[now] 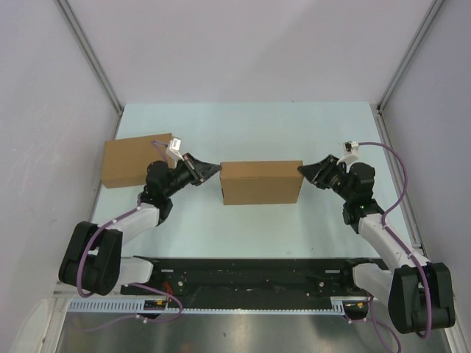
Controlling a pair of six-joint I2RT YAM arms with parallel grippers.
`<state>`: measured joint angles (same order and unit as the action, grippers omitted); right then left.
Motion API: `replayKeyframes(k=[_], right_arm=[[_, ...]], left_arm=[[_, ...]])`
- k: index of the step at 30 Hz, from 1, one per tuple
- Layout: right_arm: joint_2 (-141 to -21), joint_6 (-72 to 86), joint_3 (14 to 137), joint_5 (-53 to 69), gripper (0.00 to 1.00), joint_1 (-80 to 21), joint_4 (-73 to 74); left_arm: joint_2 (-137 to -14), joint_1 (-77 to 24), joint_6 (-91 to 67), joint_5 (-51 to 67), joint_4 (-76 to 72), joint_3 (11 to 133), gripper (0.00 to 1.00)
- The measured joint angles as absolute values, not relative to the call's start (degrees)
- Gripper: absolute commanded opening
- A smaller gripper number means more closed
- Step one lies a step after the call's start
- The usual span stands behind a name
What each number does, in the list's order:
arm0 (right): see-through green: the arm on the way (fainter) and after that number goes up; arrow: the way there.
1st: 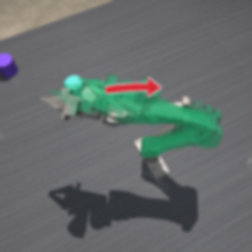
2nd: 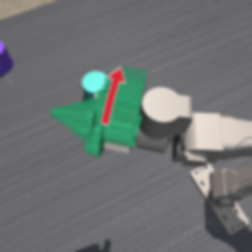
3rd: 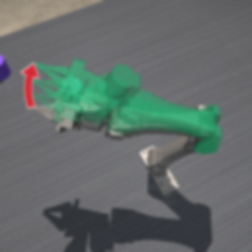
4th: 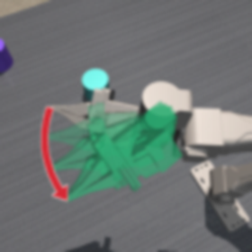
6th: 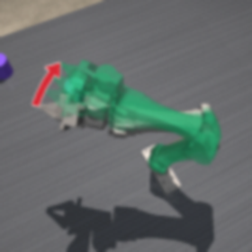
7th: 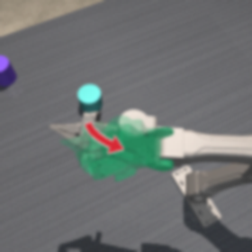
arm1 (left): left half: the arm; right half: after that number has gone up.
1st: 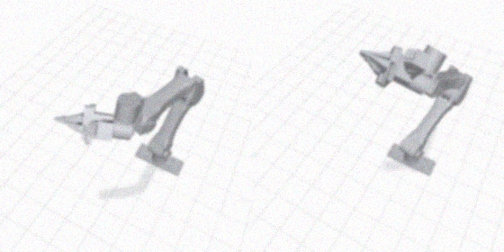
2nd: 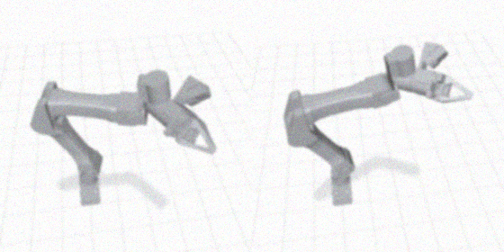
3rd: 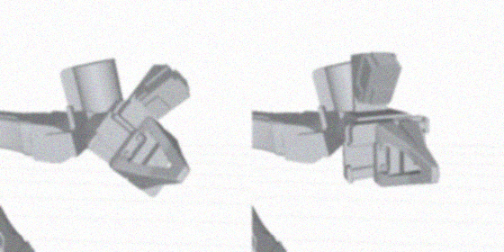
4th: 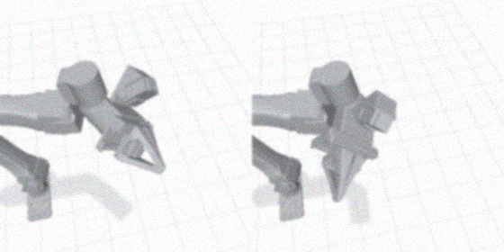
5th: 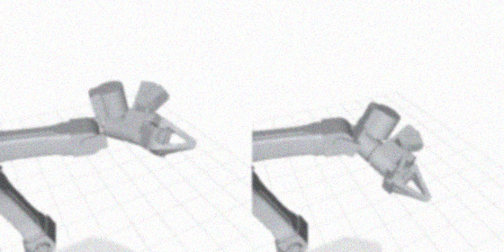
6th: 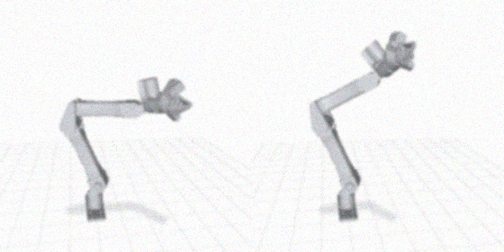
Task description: Fold the paper box
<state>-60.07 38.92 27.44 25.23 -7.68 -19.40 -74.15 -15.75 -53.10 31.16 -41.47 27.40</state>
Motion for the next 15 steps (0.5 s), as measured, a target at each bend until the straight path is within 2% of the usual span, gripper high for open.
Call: replayKeyframes(k=[3, 4, 7, 10, 15], right_arm=[[-60.03, 38.92, 27.44, 24.99, 0.32, -7.79, -19.4], [-60.01, 38.94, 27.44, 24.95, 0.43, -7.79, -19.42], [-59.35, 38.87, 27.49, 24.69, 0.55, -7.81, -18.57], [-58.67, 39.0, 27.81, 23.73, 0.57, -7.75, -16.6], [-58.83, 39.05, 28.97, 24.86, 0.56, -6.74, -14.06]], left_arm=[[-73.91, -16.01, -52.14, 30.35, -41.19, 27.46, 0.15], [-73.87, -16.08, -51.99, 30.15, -41.17, 27.46, 0.16], [-73.73, -16.19, -51.53, 29.98, -40.47, 27.68, 0.18], [-73.52, -16.38, -50.61, 29.71, -38.92, 28.38, 0.19], [-73.34, -16.73, -49.91, 29.26, -38.04, 28.64, 0.2]])
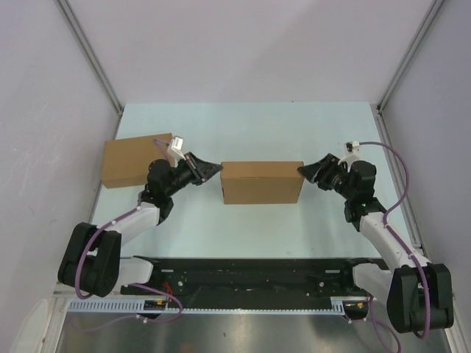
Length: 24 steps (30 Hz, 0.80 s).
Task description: Fold the paper box
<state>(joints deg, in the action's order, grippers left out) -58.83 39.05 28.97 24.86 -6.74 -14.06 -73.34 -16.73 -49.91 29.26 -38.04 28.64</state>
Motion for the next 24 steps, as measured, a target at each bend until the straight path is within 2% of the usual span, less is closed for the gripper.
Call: replayKeyframes(k=[3, 4, 7, 8, 17, 24], right_arm=[[-59.7, 39.68, 29.39, 26.85, 0.5, -5.69, -13.98], [-59.99, 40.07, 29.5, 27.57, 0.4, -5.45, -14.02], [-60.42, 40.49, 29.82, 28.93, 0.18, -5.13, -14.59], [-60.45, 40.51, 30.04, 29.04, 0.17, -5.1, -14.63], [-57.47, 37.15, 30.52, 25.76, 0.27, -6.63, -11.7], [-48.71, 32.05, 29.65, 18.76, 0.32, -11.9, -3.27]], left_arm=[[-73.34, -16.93, -49.87, 29.04, -37.93, 28.73, 0.2], [-73.34, -16.95, -49.87, 28.99, -37.89, 28.75, 0.2], [-73.34, -17.1, -49.78, 28.8, -37.47, 28.97, 0.2], [-73.34, -17.12, -49.6, 28.73, -37.32, 29.08, 0.2], [-71.61, -17.74, -48.97, 28.99, -35.27, 28.99, 0.25], [-62.74, -20.29, -45.52, 26.65, -27.92, 26.68, 0.31]])
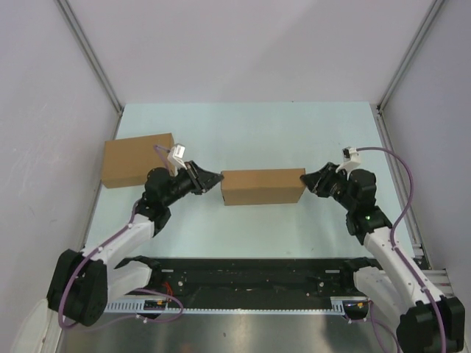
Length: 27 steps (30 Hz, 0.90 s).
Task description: Fold the paper box
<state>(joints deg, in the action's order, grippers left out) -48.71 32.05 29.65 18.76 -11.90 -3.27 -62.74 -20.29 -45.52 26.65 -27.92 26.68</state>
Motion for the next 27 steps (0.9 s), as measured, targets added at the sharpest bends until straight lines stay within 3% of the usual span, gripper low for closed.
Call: replayKeyframes(k=[5, 11, 17, 22, 27], right_arm=[[-42.48, 31.0, 27.77, 11.33, 0.34, -17.72, 1.56], [-40.29, 31.81, 27.51, -0.75, 0.35, -26.24, 4.21], [-40.27, 37.15, 26.0, -12.1, 0.5, -36.29, 3.6], [-40.1, 42.89, 20.56, -12.4, 0.59, -46.0, 9.39], [-41.87, 45.91, 15.51, -10.02, 0.63, -49.21, 20.86]], left_arm=[[-56.38, -23.49, -44.62, 22.68, -25.61, 23.64, 0.4], [-49.6, -29.08, -44.58, 13.98, -23.77, 19.42, 0.43], [-42.83, -30.68, -45.56, 7.79, -22.63, 15.42, 0.47], [-39.46, -31.07, -46.04, 3.99, -16.45, 12.14, 0.5], [-41.3, -33.32, -47.42, 6.17, -8.38, 9.15, 0.54]])
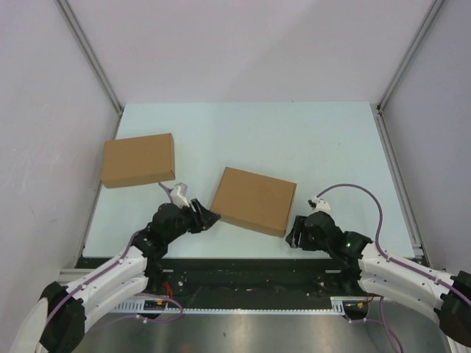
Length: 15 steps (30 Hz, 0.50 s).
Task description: Fold the paper box
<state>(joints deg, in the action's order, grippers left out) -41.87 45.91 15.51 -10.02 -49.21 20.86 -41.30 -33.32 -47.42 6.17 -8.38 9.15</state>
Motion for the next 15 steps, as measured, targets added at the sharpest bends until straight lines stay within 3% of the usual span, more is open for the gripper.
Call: replayKeyframes(k=[7, 15], right_arm=[[-42.89, 44.75, 21.17, -11.38, 0.63, -47.07, 22.37], [-48.21, 40.66, 26.24, -9.65, 0.64, -43.62, 19.46]], left_arm=[[-39.13, -33.34, -47.0, 4.03, -2.44, 12.62, 0.66], [-39.46, -33.15, -44.71, -1.58, -2.28, 20.36, 0.68]])
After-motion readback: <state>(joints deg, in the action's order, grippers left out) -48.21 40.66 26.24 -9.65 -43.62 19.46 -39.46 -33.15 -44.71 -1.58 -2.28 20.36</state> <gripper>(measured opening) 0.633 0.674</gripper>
